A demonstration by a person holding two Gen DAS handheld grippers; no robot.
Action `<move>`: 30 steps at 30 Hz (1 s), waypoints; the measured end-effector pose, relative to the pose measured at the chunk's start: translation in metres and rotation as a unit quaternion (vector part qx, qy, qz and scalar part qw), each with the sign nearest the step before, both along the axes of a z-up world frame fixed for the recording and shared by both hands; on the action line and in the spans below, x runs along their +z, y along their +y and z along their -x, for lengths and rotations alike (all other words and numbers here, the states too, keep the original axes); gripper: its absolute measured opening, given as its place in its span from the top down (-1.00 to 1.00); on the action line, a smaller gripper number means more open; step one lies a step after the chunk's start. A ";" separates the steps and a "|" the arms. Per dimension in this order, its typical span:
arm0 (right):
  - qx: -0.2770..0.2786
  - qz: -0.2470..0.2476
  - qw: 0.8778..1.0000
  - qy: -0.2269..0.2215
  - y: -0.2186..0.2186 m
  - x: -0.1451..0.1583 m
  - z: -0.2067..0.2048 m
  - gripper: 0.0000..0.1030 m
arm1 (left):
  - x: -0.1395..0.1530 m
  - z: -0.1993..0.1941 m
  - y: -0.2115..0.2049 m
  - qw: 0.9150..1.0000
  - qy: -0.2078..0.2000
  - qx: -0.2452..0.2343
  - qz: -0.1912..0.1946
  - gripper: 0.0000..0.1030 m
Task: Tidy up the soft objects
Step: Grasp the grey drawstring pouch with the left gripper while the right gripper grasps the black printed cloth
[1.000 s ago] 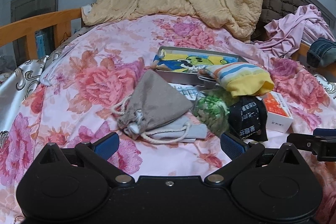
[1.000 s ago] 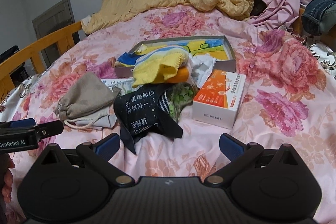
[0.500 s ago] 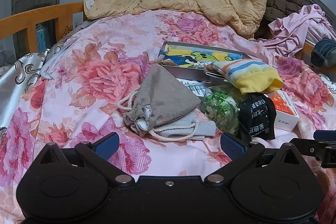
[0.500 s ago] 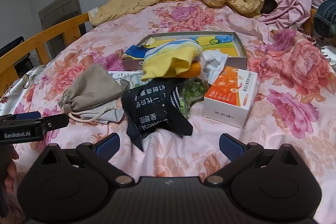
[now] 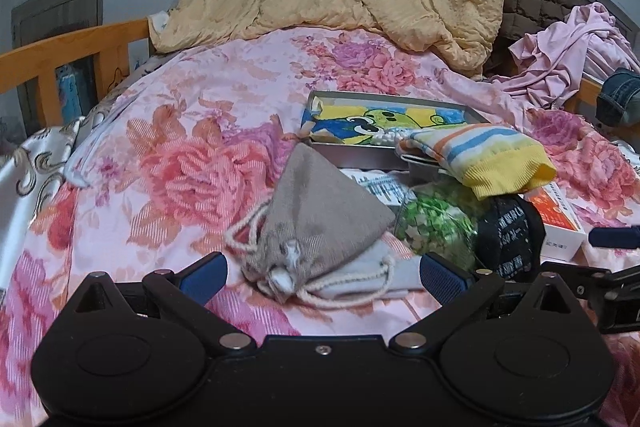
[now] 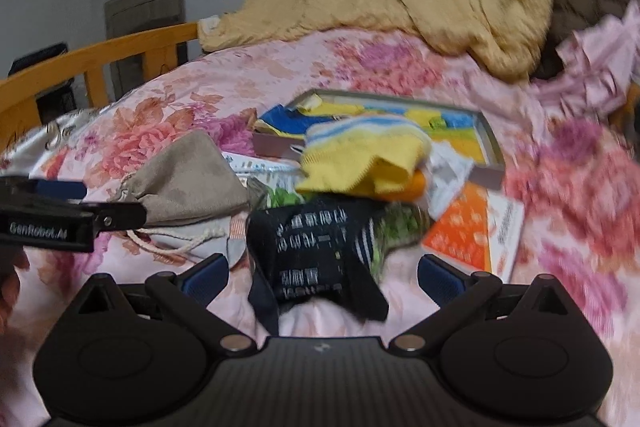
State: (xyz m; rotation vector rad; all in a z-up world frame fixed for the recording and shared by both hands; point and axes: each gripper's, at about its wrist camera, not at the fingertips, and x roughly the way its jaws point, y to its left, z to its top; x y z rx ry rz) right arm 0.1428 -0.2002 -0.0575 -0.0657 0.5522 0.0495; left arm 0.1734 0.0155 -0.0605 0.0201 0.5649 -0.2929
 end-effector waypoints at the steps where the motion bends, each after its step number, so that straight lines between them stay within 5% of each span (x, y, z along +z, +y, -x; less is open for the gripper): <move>1: 0.005 0.011 1.000 -0.004 0.003 -0.002 -0.002 -0.99 | -0.001 -0.004 0.000 1.000 0.000 -0.001 -0.002 -0.98; 14: 0.024 0.075 0.997 0.023 0.021 -0.032 -0.026 -0.99 | -0.019 -0.041 -0.005 1.000 0.002 -0.010 -0.023 -0.98; 23: 0.035 0.037 0.998 0.038 0.016 -0.034 -0.029 -0.95 | -0.024 -0.040 -0.022 0.996 -0.016 -0.042 -0.075 -0.96; 30: 0.034 0.022 0.998 0.049 0.014 -0.035 -0.030 -0.83 | -0.026 -0.042 -0.027 0.994 -0.013 -0.051 -0.095 -0.73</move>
